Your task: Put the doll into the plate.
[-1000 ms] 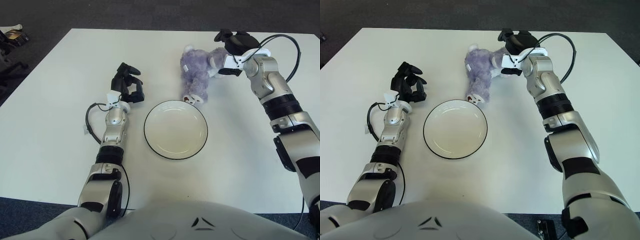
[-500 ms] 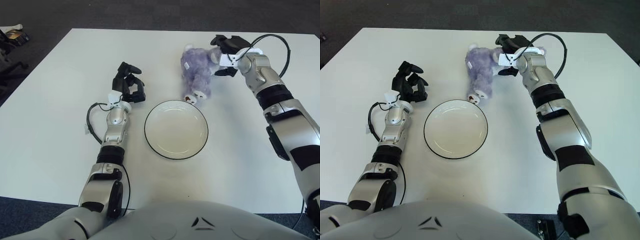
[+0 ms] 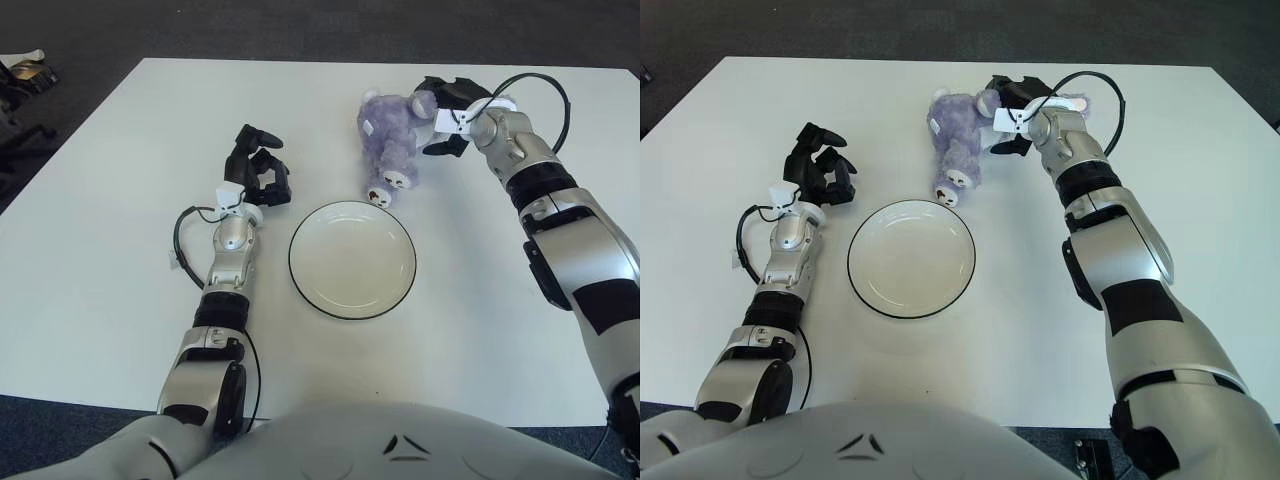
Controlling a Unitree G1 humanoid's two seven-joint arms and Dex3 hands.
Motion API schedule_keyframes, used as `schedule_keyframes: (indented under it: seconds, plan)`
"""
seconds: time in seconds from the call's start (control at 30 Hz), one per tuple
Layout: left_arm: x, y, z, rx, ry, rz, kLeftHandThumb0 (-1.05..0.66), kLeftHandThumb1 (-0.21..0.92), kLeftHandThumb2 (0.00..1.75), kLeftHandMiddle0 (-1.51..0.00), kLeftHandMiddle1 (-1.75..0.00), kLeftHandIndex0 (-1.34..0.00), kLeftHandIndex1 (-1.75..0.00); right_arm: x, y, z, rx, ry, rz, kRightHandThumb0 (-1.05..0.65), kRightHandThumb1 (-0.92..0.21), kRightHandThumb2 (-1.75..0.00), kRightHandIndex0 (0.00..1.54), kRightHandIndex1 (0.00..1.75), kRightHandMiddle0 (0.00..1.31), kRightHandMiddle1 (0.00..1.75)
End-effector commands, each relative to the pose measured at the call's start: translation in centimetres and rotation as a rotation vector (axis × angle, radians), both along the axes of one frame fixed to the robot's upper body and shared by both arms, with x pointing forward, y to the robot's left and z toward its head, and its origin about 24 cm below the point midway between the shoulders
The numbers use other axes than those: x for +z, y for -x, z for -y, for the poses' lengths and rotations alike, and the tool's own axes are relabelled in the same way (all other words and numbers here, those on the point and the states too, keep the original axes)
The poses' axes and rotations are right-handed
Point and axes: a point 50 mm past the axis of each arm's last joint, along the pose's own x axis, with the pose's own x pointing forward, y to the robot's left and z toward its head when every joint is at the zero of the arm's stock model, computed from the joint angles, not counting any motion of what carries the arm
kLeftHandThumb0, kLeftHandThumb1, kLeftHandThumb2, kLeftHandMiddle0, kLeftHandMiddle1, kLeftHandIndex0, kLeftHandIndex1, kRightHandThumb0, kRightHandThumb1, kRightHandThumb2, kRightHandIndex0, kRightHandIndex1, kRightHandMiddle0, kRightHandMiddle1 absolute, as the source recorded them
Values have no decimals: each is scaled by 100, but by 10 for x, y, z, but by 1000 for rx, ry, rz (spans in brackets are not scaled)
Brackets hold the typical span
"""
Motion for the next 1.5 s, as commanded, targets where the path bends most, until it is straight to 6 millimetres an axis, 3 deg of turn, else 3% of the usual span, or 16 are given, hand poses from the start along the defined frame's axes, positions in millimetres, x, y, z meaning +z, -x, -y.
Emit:
schedule_keyframes:
  seconds: [0.0, 0.37, 0.53, 0.6, 0.77, 0.87, 1.0, 1.33, 1.47]
  plan:
    - [-28, 14, 1, 8, 29, -100, -2, 25, 138, -75, -164, -39, -175, -13, 0, -7, 3, 1, -56, -39, -3, -124, 0, 83, 0, 61]
    - [-28, 14, 2, 5, 26, -100, -2, 25, 139, -74, -166, -39, -175, -29, 4, -15, 34, -57, -138, -38, 0, -126, 0, 84, 0, 68]
    - [-27, 14, 3, 6, 23, -97, -1, 25, 140, -58, -173, -51, -175, -33, 5, -17, 42, -100, -173, -40, -1, -125, 0, 81, 0, 71]
    - [-27, 14, 3, 7, 23, -98, -1, 26, 139, -67, -170, -43, -175, -35, 6, -18, 45, -100, -175, -40, -1, -125, 0, 78, 0, 72]
    - [-27, 14, 3, 8, 24, -100, -1, 26, 139, -72, -168, -39, -175, -39, 7, -20, 44, -120, -190, -39, 0, -125, 0, 77, 0, 74]
    - [-27, 14, 4, 5, 30, -100, -1, 25, 140, -60, -172, -49, -175, -43, 8, -22, 40, -132, -203, -37, 1, -126, 0, 79, 0, 74]
    - [-27, 15, 4, 1, 42, -97, -1, 26, 138, -70, -168, -40, -175, -47, 9, -24, 39, -133, -203, -34, 2, -128, 0, 88, 0, 76]
    - [-27, 15, 5, 0, 42, -101, -2, 26, 139, -73, -167, -38, -175, -64, 14, -30, 31, -73, -180, -25, 5, -133, 2, 101, 0, 86]
    - [-27, 15, 6, -1, 41, -106, -1, 25, 140, -59, -173, -51, -175, -72, 17, -32, 19, -42, -138, -21, 5, -137, 6, 107, 0, 101]
